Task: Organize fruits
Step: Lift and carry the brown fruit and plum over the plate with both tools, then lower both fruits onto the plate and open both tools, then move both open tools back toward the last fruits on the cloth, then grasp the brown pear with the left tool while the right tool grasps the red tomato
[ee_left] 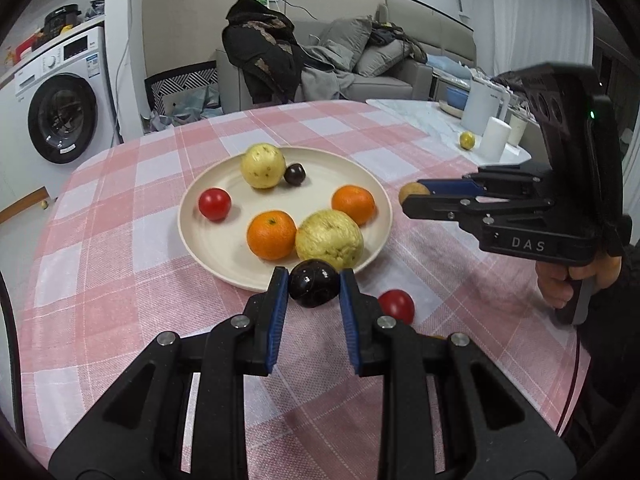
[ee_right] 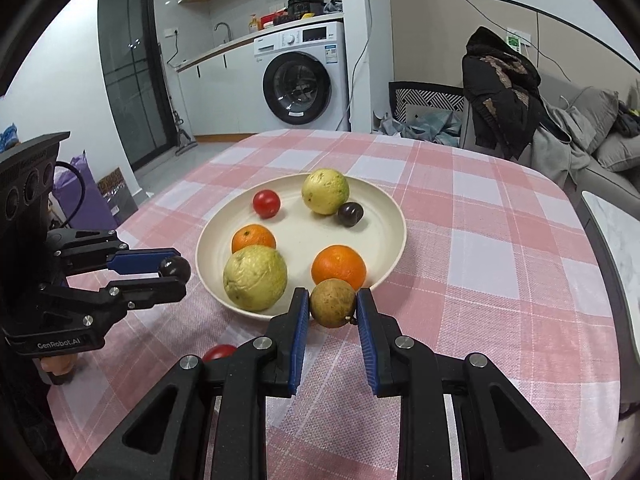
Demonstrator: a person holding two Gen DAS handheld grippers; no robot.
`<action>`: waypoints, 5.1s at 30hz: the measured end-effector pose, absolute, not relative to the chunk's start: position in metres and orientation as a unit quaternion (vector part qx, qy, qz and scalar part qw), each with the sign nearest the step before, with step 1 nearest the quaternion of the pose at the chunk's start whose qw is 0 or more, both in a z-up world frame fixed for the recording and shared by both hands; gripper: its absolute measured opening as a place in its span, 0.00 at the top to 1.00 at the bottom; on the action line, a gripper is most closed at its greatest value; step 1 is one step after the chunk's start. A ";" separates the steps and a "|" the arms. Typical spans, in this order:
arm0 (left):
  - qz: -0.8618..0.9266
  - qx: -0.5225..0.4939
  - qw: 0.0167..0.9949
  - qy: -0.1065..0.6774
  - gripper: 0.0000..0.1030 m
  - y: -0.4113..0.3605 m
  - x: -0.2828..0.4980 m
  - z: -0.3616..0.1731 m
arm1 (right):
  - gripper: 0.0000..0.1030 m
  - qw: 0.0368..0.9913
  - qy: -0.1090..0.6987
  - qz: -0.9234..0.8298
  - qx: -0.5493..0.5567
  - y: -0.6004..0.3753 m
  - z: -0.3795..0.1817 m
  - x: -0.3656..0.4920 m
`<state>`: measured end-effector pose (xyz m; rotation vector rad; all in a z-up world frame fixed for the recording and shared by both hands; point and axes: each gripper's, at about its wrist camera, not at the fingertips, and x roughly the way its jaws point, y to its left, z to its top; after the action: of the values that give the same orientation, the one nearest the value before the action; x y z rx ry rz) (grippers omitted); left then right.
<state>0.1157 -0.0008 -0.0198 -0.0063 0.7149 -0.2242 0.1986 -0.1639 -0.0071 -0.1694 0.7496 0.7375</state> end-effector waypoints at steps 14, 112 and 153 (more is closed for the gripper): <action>-0.041 -0.039 0.943 0.327 0.78 0.032 0.149 -0.008 | 0.76 0.872 0.344 0.345 -0.045 -0.157 0.008 0.215; -0.055 0.017 0.932 0.358 0.01 -0.024 0.081 -0.030 | 0.00 0.845 0.403 0.323 -0.141 -0.167 -0.022 0.155; -0.192 0.021 0.884 0.426 0.76 -0.072 0.083 -0.057 | 0.00 0.837 0.417 0.331 -0.123 -0.178 -0.025 0.160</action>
<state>0.0832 -0.0721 -0.0566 0.0443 0.8866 -0.3994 0.1602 -0.1784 -0.0255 -0.2613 0.8825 0.7014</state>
